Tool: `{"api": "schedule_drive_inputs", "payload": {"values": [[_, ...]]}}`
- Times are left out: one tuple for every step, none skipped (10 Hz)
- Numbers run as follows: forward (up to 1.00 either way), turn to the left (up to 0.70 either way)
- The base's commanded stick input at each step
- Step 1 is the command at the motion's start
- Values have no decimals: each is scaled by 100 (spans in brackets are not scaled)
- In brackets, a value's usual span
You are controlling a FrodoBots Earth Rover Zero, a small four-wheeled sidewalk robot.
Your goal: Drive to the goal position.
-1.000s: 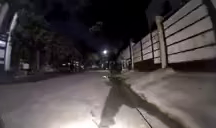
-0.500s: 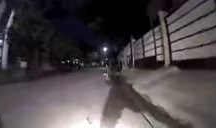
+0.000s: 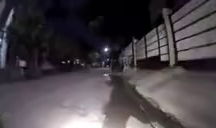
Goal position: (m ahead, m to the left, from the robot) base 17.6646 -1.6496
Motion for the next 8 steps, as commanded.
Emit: {"api": "schedule_drive_inputs", "payload": {"values": [[50,0],[50,0],[50,0],[50,0],[50,0],[50,0],[50,0],[50,0]]}}
